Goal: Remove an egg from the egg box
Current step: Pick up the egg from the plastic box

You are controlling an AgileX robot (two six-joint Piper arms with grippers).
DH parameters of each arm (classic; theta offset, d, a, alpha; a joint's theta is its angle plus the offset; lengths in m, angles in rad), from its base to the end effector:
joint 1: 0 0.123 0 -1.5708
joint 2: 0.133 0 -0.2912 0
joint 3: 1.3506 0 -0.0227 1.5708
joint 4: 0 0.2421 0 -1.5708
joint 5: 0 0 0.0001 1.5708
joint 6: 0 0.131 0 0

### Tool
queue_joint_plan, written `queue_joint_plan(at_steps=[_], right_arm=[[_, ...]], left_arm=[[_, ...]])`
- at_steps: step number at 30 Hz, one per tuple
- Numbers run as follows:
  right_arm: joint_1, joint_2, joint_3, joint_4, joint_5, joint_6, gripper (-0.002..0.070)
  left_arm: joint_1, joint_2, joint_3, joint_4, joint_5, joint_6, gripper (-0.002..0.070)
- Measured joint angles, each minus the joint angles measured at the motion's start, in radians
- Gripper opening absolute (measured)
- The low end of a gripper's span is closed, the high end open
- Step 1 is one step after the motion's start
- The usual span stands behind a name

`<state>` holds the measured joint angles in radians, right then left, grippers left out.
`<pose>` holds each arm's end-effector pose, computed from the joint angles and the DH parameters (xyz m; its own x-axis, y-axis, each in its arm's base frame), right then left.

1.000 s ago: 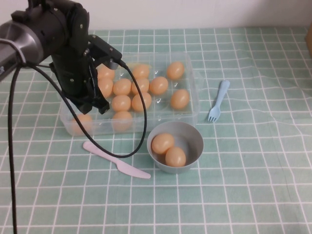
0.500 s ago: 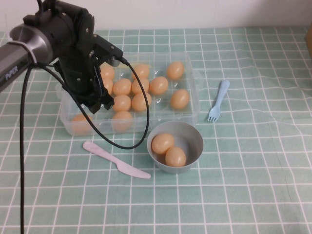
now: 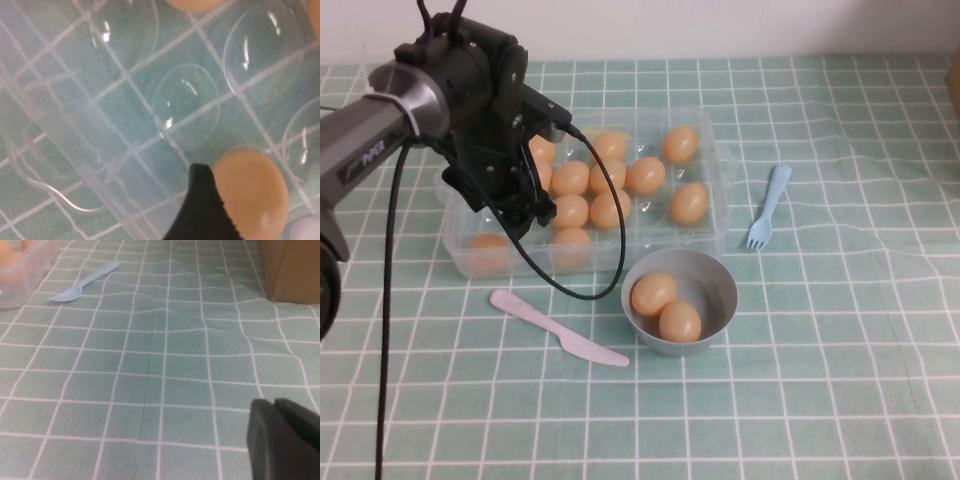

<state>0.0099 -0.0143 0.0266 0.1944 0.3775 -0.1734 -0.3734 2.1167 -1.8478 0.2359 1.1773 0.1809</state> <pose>0.0754 0.0101 0.1600 -0.2924 0.0047 -0.9563 -0.0757 0.9967 0.0281 0.4322 -0.1390 0.2034 -0.7906 0.5923 -0.1552 0.5451 0.7963 0.2621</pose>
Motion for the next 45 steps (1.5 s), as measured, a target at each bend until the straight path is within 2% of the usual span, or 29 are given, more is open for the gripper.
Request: queue_joint_plan(at_steps=[6, 29, 45], right_arm=[[0.000, 0.000, 0.000, 0.000, 0.000, 0.000, -0.0017], [0.000, 0.000, 0.000, 0.000, 0.000, 0.000, -0.0017], [0.000, 0.000, 0.000, 0.000, 0.000, 0.000, -0.0017]], left_arm=[[0.000, 0.036, -0.061, -0.013, 0.039, -0.023, 0.0448], [0.000, 0.039, -0.072, -0.020, 0.043, -0.054, 0.0435], [0.000, -0.066, 0.036, -0.035, 0.047, -0.054, 0.0434]])
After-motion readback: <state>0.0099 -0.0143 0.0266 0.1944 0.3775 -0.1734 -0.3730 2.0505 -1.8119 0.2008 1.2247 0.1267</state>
